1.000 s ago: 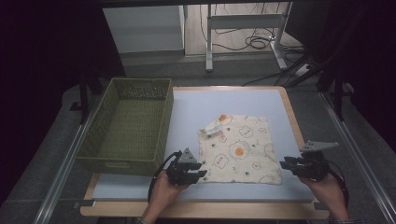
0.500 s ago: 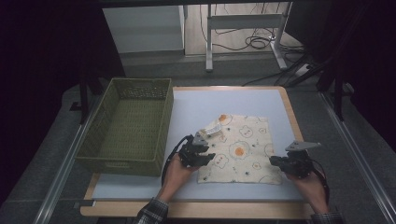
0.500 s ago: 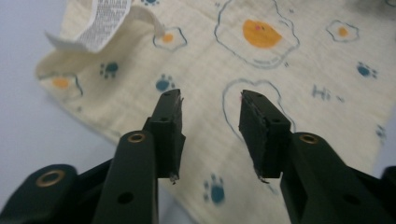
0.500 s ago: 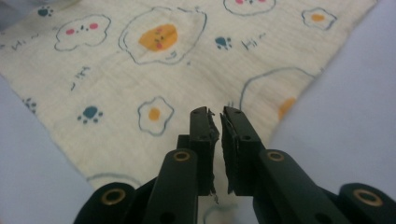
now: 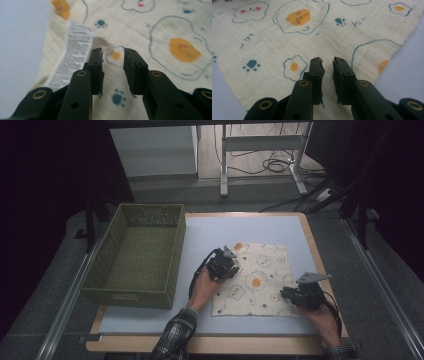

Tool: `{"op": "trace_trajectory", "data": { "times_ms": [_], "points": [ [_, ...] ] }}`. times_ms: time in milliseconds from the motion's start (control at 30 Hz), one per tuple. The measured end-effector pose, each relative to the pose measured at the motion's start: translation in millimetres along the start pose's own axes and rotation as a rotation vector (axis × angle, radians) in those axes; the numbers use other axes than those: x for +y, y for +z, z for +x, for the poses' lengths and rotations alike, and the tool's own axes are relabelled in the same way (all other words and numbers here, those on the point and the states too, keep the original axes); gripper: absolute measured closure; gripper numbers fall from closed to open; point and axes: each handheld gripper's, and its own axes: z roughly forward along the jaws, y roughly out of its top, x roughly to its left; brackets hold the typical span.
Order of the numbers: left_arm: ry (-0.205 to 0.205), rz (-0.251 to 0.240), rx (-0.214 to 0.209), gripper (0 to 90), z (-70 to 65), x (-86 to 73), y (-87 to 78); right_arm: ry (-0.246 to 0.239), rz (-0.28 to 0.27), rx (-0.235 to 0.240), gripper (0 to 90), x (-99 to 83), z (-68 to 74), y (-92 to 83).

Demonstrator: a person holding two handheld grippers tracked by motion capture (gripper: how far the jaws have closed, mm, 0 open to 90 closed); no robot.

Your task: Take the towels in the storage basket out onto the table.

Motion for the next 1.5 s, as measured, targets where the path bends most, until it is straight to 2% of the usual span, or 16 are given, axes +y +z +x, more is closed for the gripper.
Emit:
{"op": "trace_trajectory", "data": {
  "times_ms": [33, 233, 300, 333, 367, 400, 433, 600, 900, 1067, 1200, 1500],
  "points": [
    [0.001, 0.015, 0.014, 68.0, 6.1, 2.6, 3.2, 0.012, -0.008, 0.011, 75.2, -1.5, -1.4, -0.5],
    [-0.018, 0.034, 0.078, 65.7, 26.3, 6.6, 3.4, 0.015, -0.01, 0.027, 72.4, -1.7, -2.6, -0.3],
    [-0.021, 0.039, 0.116, 64.3, 31.7, 7.3, 1.7, 0.017, -0.012, 0.031, 71.7, -1.6, -2.9, -0.1],
    [-0.021, 0.039, 0.116, 63.8, 31.7, 7.3, 1.7, 0.019, -0.012, 0.033, 71.4, -1.6, -3.0, 0.0],
    [-0.035, 0.041, 0.139, 63.2, 37.0, 7.9, -0.9, 0.02, -0.013, 0.034, 71.2, -1.5, -3.1, 0.1],
    [-0.035, 0.041, 0.139, 62.8, 37.0, 7.9, -0.9, 0.02, -0.012, 0.035, 70.9, -1.4, -3.3, 0.3],
    [-0.057, 0.04, 0.161, 62.4, 42.6, 8.4, -4.2, 0.018, -0.01, 0.036, 70.5, -1.2, -3.5, 0.1],
    [-0.095, 0.037, 0.203, 60.2, 53.4, 9.1, -12.9, 0.014, -0.009, 0.038, 69.3, -0.3, -3.6, 0.6],
    [-0.124, 0.015, 0.23, 55.8, 63.2, 11.7, -27.1, 0.026, -0.009, 0.023, 65.9, 4.5, -7.5, -2.3],
    [-0.132, 0.02, 0.231, 55.1, 68.2, 11.7, -26.1, 0.041, -0.02, -0.013, 62.5, 12.7, -15.1, -3.9],
    [-0.145, 0.023, 0.243, 55.4, 75.2, 9.8, -22.2, 0.052, -0.019, -0.034, 61.6, 22.5, -25.1, 0.2],
    [-0.172, 0.012, 0.251, 56.5, 88.2, 9.3, -9.6, 0.102, -0.004, -0.067, 60.0, 43.9, -57.3, 16.5]
  ]
}}
